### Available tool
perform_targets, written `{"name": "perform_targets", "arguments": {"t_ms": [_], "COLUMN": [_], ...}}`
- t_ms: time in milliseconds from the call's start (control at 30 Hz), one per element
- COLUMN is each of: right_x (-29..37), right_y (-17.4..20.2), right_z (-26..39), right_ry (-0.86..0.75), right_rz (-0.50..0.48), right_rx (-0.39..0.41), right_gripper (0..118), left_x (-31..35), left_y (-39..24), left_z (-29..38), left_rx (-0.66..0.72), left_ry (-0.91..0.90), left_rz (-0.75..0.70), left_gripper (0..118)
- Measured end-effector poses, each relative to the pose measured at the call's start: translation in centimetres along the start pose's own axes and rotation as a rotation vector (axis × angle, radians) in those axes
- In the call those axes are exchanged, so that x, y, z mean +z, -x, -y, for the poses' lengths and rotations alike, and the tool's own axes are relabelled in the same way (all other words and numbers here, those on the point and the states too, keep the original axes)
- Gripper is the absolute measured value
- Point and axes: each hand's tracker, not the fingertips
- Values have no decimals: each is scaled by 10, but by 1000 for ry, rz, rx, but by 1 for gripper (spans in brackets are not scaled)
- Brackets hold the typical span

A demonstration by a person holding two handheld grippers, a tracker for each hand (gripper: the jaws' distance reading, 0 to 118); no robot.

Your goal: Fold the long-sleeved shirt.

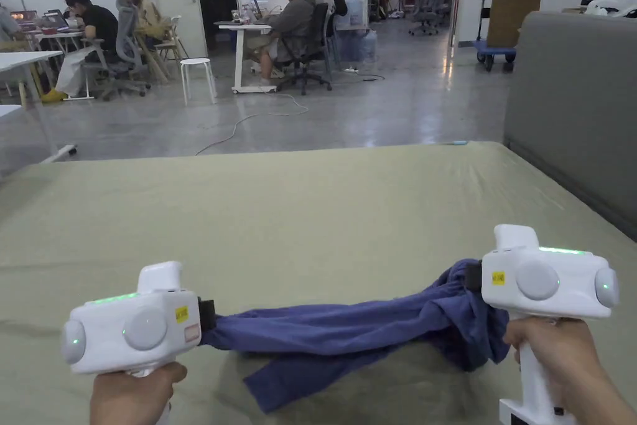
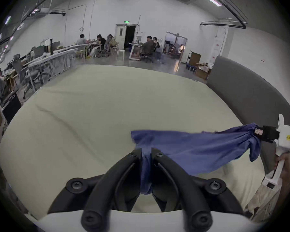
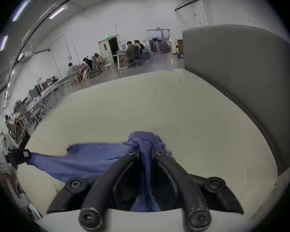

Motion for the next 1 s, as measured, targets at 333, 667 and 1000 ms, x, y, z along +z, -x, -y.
{"name": "perform_targets", "arguments": {"t_ms": [333, 667, 1000], "right_x": [72, 106, 133], "right_y": [-13, -30, -20], "right_z": [162, 182, 159], "right_ry": [282, 218, 124], "right_rz": [49, 54, 60], "right_rx": [103, 30, 61], "right_gripper": [9, 116, 0], "left_x": [79, 99, 118], "left_y": [6, 7, -3], "left_z": [181, 187, 164], "left_rx": [59, -10, 35], "left_ry": [214, 190, 45], "left_rz": [-85, -84, -58], "left_gripper": [9, 118, 0]}}
